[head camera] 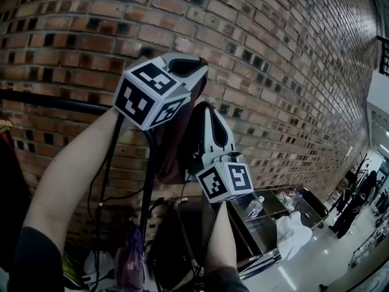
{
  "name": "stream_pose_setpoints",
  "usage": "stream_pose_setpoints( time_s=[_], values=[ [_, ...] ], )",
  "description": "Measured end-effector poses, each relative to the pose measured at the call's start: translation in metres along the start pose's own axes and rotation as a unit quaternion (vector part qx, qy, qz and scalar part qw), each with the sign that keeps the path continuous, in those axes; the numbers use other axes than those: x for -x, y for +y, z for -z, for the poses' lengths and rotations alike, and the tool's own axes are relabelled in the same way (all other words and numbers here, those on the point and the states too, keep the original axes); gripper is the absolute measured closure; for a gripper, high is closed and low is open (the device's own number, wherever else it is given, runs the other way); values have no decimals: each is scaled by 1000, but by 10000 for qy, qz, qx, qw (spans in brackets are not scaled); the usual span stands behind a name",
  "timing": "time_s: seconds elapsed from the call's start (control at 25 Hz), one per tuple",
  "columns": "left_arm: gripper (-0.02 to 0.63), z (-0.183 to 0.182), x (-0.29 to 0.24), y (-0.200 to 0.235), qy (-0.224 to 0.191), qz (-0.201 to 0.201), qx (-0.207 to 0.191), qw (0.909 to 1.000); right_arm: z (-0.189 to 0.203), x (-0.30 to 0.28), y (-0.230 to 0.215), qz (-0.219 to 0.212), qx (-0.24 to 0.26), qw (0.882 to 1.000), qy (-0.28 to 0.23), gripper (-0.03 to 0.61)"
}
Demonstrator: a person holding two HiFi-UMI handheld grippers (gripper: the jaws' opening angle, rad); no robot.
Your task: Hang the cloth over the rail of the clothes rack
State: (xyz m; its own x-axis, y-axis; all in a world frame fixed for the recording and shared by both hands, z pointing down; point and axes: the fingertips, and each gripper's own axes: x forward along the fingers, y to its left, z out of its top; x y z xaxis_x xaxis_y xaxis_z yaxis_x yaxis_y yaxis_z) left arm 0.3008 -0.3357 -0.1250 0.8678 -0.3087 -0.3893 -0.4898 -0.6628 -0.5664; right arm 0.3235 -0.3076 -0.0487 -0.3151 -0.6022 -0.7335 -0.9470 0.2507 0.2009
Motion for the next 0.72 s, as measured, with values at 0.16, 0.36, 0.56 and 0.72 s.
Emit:
stream_pose_setpoints(
  time_s=[0.16, 0.36, 0.56, 0.72],
  values=[
    [597, -1, 28, 46, 337, -372, -491, 9975, -1, -12, 22, -172, 37, 9998, 22, 548],
    [597, 7, 89, 100, 823, -674, -818, 9910, -10, -28, 62, -424, 326, 9986, -53, 548],
    [597, 22, 156, 145, 1075, -995, -885, 9852, -13, -48, 109, -577, 493, 9971, 68, 548],
    [597, 22, 199, 169, 1261, -1004, -979, 9821, -19, -63, 151, -686, 835, 9941, 50, 548]
  ],
)
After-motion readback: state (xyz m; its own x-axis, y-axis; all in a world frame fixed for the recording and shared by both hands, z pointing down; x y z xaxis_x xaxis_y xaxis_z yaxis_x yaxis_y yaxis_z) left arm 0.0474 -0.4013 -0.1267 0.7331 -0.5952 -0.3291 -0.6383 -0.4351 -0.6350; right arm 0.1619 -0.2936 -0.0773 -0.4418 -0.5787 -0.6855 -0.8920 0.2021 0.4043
